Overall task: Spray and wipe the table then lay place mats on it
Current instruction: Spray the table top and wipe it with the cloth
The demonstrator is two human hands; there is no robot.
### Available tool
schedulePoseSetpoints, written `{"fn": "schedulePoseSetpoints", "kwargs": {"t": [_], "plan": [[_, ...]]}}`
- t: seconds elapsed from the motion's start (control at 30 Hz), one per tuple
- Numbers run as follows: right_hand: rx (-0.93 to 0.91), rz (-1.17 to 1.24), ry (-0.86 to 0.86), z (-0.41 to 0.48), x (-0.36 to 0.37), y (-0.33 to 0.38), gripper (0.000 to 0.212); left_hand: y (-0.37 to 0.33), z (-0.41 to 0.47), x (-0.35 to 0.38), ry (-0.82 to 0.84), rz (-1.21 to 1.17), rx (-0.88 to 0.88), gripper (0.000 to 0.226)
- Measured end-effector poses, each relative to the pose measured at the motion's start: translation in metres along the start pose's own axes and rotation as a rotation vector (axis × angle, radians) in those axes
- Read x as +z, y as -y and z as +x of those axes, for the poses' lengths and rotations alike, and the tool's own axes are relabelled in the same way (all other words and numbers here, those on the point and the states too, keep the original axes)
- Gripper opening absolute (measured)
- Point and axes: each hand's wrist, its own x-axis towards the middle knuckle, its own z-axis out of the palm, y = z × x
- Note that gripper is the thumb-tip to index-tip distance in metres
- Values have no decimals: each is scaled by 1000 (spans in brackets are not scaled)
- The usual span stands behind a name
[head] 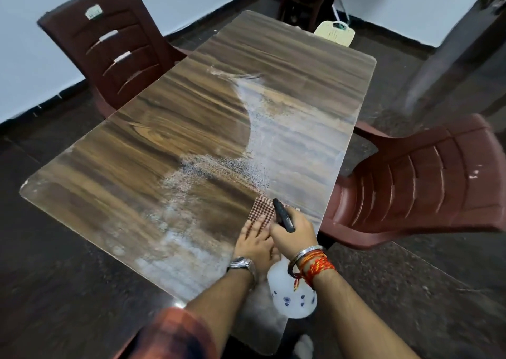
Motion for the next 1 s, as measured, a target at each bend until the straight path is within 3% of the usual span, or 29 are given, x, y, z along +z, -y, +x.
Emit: {"fn": "schedulePoseSetpoints", "kwargs": {"t": [0.2, 0.27, 0.33, 0.47, 0.63, 0.7, 0.77, 0.9, 1.0], "plan": [[-151, -54, 272, 11, -23, -11, 15, 70, -35, 3, -285, -239, -885, 61], [-230, -63, 358, 11, -32, -21, 23, 87, -66, 10, -336, -335, -1101, 61], [-262, -89, 391, 12, -40, -33, 20, 81, -82, 22, -362, -400, -1208, 61], [-290, -128, 444, 12, -54, -52, 29, 1, -76, 45, -338, -324, -1141, 62], [-344, -152, 515, 17, -64, -51, 20, -109, -48, 59, -193, -171, -646, 59], [-385, -160, 528, 20, -68, -45, 23, -128, -50, 63, -180, -187, -536, 55], [-402, -155, 539, 25, -67, -42, 30, -126, -60, 68, -228, -206, -562, 52], [-370, -220, 630, 25, -54, -44, 11, -86, -79, 76, -336, -270, -938, 64], [-398, -289, 690, 13, -41, -43, 11, -64, -83, 69, -334, -305, -1056, 70]]}}
